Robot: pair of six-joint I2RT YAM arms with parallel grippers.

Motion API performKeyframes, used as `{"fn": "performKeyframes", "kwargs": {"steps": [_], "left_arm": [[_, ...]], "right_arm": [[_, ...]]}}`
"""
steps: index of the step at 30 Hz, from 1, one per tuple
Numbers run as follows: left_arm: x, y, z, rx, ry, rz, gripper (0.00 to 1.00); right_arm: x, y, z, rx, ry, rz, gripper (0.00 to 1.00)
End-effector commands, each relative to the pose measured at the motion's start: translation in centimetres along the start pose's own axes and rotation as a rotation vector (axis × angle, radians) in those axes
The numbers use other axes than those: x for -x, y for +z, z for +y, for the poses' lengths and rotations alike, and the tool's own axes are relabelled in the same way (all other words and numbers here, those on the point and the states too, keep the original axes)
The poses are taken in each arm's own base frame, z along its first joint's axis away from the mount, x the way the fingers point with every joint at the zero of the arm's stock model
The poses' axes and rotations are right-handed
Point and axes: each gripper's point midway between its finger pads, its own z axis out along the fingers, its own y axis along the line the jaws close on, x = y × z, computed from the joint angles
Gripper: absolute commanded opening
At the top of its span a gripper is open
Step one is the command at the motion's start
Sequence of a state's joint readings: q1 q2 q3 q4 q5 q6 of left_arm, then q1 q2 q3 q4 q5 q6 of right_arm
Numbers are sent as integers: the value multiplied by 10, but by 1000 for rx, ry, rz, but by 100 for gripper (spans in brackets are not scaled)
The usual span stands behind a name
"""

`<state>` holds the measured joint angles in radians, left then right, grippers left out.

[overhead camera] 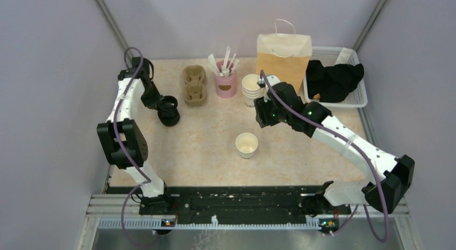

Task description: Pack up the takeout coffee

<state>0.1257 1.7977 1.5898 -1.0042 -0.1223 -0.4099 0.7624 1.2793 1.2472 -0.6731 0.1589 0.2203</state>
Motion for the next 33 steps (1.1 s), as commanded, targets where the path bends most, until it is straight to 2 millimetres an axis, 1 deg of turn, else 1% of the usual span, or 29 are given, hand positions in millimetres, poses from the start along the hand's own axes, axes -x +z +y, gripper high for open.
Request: {"fn": "performKeyframes", "kwargs": {"steps": [1,3,4,5,7,8,9,12,14,16,18,20,21,25,27,33], "left_arm": [[5,-93,-37,-308,-71,-78,15],[-13,-129,-75,-582,-102,-38,15],[-24,-149,-93,-740,-122,-9,16],[-35,-174,-109,-903,-151,19,16],[-58,-212,-131,-1173,-203,112,15],[-72,-227,-140,-1271,-219,164,14],[-81,-244,-145,-1358,-211,178,15],[-104,-286,-162,-1504,-198,232,18],[-121,-309,-173,-1570,-159,280,18],[-132,-330,-180,-1634,-122,302,19],[-142,-341,-183,-1666,-97,321,19],[-149,-347,-184,-1677,-84,342,19],[-152,-349,-184,-1686,-81,349,19],[-162,-355,-185,-1702,-72,383,19],[-165,-354,-186,-1699,-76,398,18],[-174,-351,-188,-1695,-77,423,18]], "right_arm": [[23,-25,2,19,42,-43,55],[26,-35,13,75,80,-24,70],[28,-40,21,111,106,-15,76],[31,-45,28,144,141,-6,81],[42,-59,47,242,208,5,84],[49,-69,60,312,240,1,85],[61,-80,71,377,268,-26,86],[92,-110,94,576,369,-110,91],[110,-124,99,715,446,-154,93],[123,-137,103,874,509,-178,98],[134,-152,108,980,527,-218,99],[146,-168,113,1063,529,-281,99],[149,-171,114,1091,544,-292,99],[152,-172,118,1180,601,-300,99],[156,-173,119,1187,601,-320,99],[162,-166,130,1203,575,-322,99]]}}
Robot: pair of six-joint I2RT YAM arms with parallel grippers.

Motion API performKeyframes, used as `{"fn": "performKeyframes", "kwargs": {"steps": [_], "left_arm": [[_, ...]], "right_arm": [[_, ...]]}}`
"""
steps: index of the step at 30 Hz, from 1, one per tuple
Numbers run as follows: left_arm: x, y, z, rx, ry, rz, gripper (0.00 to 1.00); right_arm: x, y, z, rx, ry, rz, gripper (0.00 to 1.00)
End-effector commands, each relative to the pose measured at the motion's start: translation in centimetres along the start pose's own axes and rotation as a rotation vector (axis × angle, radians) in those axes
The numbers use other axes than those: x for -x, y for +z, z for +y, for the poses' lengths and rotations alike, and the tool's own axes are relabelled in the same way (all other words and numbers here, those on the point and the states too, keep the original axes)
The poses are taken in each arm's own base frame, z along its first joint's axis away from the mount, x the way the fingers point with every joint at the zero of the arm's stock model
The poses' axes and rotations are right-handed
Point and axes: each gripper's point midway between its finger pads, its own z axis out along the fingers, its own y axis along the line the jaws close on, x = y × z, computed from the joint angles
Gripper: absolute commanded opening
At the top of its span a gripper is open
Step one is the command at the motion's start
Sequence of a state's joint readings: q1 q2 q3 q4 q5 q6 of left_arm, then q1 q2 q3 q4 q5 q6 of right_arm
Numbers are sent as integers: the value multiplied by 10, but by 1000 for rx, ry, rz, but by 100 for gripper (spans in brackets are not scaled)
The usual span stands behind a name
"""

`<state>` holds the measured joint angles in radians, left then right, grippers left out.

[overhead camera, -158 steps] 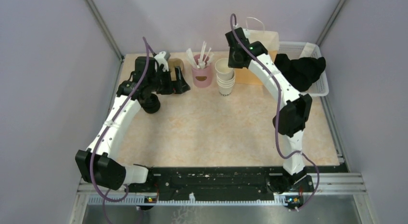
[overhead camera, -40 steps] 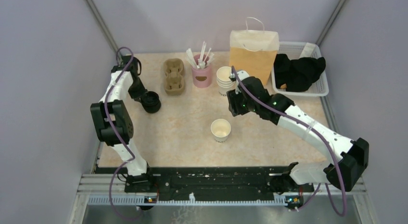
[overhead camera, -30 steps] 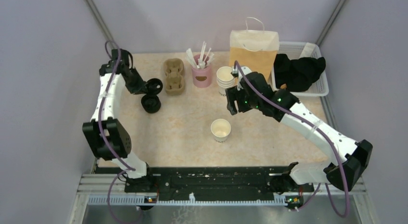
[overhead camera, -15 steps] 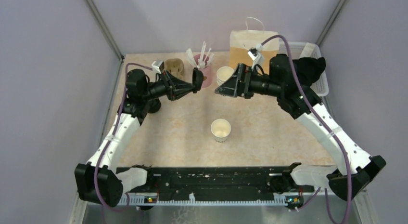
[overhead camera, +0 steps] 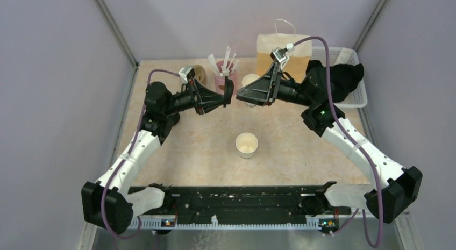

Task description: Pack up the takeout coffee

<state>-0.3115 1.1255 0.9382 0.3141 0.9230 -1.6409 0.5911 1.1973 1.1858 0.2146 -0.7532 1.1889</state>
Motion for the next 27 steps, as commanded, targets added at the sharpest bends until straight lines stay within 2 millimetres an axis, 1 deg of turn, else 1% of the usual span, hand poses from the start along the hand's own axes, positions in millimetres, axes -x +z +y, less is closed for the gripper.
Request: {"fn": "performKeyframes", "kwargs": {"steps": [1,3,8,13,20,23,27], "left_arm": [[-12,-1,-13,-51,44,24,18],[-13,-1,-13,-53,46,25,18],[-16,0,-13,-55,39,29,18],[-17,1,-11,-53,26,32,18],[-16,4,-13,-64,21,41,18],[-15,4,-12,-62,20,42,18],[-14,5,-10,-58,13,41,18]], "right_arm": [[5,8,27,98,-63,-3,99],[5,10,19,74,-60,-3,99],[6,11,8,46,-58,-18,99],[6,15,7,66,-53,-8,99],[3,16,-9,37,-38,-7,99],[3,17,-10,30,-40,-10,99],[5,19,-12,35,-25,-10,95]]}}
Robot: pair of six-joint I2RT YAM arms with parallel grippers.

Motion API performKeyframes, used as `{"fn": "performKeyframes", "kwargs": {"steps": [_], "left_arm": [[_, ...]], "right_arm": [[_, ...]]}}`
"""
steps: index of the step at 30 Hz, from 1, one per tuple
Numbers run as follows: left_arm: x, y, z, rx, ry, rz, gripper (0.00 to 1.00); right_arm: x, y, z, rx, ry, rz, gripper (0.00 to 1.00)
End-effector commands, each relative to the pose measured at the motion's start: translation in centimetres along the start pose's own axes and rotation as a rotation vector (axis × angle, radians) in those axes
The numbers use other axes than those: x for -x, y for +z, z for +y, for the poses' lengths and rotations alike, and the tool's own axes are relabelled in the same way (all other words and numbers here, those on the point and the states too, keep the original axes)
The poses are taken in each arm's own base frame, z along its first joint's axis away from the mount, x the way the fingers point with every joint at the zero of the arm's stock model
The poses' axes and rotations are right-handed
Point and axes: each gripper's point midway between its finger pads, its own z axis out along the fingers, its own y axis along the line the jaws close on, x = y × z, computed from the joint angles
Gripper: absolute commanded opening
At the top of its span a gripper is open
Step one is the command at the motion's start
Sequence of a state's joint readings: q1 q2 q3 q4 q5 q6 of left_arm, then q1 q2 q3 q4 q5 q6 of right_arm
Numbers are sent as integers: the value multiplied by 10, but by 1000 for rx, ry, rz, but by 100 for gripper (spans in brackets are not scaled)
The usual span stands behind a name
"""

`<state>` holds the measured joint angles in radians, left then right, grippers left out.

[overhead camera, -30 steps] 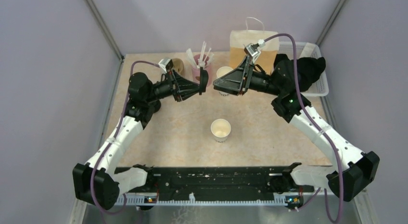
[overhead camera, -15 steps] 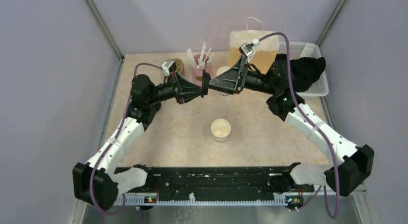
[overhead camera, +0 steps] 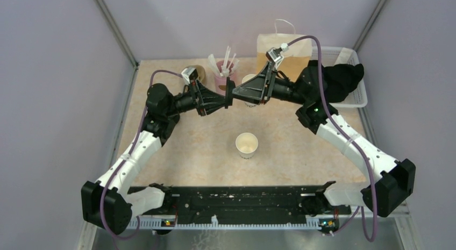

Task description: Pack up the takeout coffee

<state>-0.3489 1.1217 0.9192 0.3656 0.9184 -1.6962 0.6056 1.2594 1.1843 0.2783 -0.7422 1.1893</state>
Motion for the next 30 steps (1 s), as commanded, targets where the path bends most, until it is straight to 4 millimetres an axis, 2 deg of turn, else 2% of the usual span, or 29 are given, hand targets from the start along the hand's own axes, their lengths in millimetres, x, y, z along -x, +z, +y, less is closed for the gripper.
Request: {"fn": "performKeyframes", "kwargs": {"steps": [1,10,21,30], "left_arm": [[-2,1,-6,-33,42,7,18],[-1,3,-3,-29,37,8,18],[-1,2,7,-6,23,0,19],[-1,0,12,30,32,-14,38]], "right_arm": [[3,6,3,36,-26,-12,95],[7,11,2,38,-15,-9,91],[8,11,3,36,-17,-15,77],[8,6,0,-4,-16,-33,68]]}}
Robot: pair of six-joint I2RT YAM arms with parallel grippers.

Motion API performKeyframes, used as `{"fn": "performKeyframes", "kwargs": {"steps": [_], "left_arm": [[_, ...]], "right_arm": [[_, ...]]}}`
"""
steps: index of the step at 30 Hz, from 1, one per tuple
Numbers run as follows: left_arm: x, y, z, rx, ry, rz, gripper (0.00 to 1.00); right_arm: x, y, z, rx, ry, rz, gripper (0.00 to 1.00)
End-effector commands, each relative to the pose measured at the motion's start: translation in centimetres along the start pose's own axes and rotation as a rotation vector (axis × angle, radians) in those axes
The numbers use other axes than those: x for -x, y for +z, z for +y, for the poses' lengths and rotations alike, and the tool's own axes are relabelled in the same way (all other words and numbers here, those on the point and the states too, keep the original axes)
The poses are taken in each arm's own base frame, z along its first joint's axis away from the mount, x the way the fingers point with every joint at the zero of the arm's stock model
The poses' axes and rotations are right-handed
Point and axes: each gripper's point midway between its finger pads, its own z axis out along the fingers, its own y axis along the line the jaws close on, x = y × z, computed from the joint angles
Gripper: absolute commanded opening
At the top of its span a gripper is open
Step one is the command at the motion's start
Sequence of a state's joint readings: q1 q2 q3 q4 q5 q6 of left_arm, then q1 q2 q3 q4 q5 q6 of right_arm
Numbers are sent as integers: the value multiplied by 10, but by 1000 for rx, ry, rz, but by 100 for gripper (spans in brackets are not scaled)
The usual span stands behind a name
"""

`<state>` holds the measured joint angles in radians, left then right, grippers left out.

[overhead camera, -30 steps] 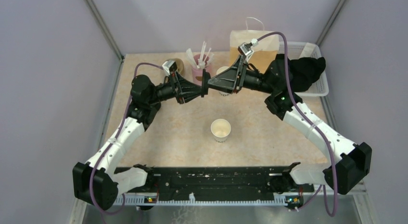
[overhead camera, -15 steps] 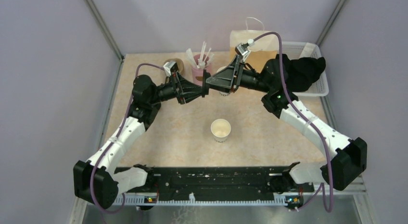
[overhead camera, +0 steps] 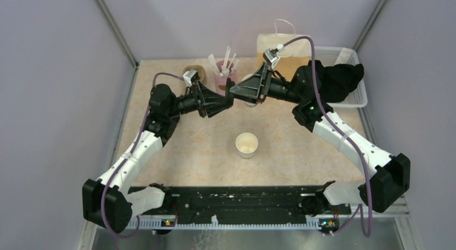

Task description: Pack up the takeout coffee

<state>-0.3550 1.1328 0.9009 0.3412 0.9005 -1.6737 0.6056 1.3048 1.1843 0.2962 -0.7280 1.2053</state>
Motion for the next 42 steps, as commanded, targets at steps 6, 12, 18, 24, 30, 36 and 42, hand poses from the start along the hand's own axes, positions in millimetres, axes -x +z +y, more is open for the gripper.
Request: {"fn": "performKeyframes", "kwargs": {"steps": [6,12,18,24,30,36,42], "left_arm": [[2,-26,40,264,120,-130,68],[8,-71,86,577,220,-265,91],[16,-80,105,668,357,-242,96],[25,-97,129,793,441,-249,98],[18,-98,147,795,404,-218,98],[18,-97,147,788,415,-210,98],[16,-96,147,782,408,-196,98]], "right_arm": [[-7,-29,-26,-239,-36,-30,68],[-44,-99,-112,-804,-217,153,67],[-77,-119,-149,-1225,-417,458,69],[-85,-111,-167,-1332,-495,600,71],[-91,-101,-190,-1351,-519,660,71],[-100,-87,-203,-1312,-503,696,72],[-106,-77,-210,-1283,-493,714,73]]}}
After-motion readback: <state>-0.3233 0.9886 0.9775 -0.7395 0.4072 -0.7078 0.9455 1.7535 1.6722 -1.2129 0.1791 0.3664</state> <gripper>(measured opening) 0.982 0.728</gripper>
